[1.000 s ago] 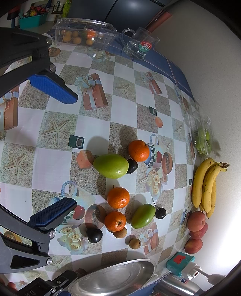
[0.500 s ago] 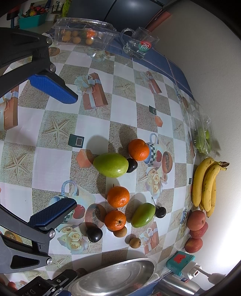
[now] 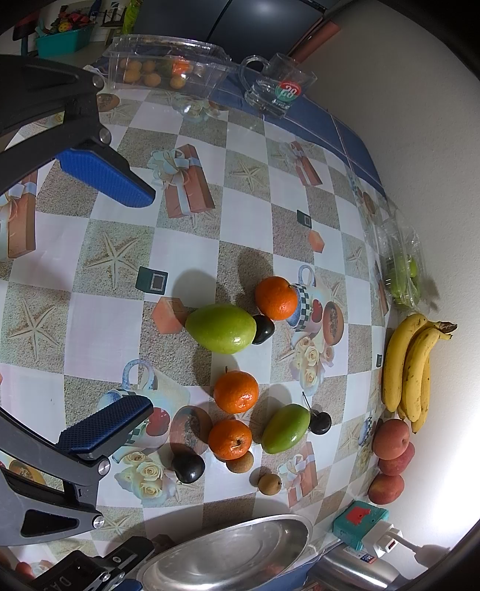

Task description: Organize fruits

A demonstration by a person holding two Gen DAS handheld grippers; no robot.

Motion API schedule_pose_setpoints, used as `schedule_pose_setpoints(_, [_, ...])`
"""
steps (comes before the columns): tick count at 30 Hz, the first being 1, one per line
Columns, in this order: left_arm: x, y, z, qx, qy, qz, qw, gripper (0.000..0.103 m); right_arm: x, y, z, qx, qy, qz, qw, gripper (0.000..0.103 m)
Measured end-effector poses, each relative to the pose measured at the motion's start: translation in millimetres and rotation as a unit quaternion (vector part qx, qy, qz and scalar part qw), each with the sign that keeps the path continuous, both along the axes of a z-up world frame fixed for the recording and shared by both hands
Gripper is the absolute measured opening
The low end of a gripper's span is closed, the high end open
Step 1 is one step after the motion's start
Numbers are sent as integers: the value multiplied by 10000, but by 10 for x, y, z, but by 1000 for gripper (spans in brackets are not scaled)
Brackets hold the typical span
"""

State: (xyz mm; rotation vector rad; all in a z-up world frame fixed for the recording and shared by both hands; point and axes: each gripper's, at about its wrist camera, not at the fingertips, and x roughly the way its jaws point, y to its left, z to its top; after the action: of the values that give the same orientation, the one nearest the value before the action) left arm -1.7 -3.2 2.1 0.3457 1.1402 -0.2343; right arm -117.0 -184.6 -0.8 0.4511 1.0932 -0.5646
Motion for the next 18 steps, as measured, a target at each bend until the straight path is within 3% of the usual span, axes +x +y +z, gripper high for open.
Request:
schedule_pose_setpoints(8, [29, 13, -47, 29, 109, 123, 9999, 103, 12, -3, 5, 68, -75, 88, 9999, 93])
schedule_pose_setpoints(13, [119, -30, 56, -340, 200, 275, 9988, 103, 27, -47, 83, 128, -384, 33, 9992, 93])
schedule_pose_setpoints(18, [226, -108, 181, -561, -74, 335, 9978, 103, 142, -82, 161, 94, -633, -40, 9979, 93])
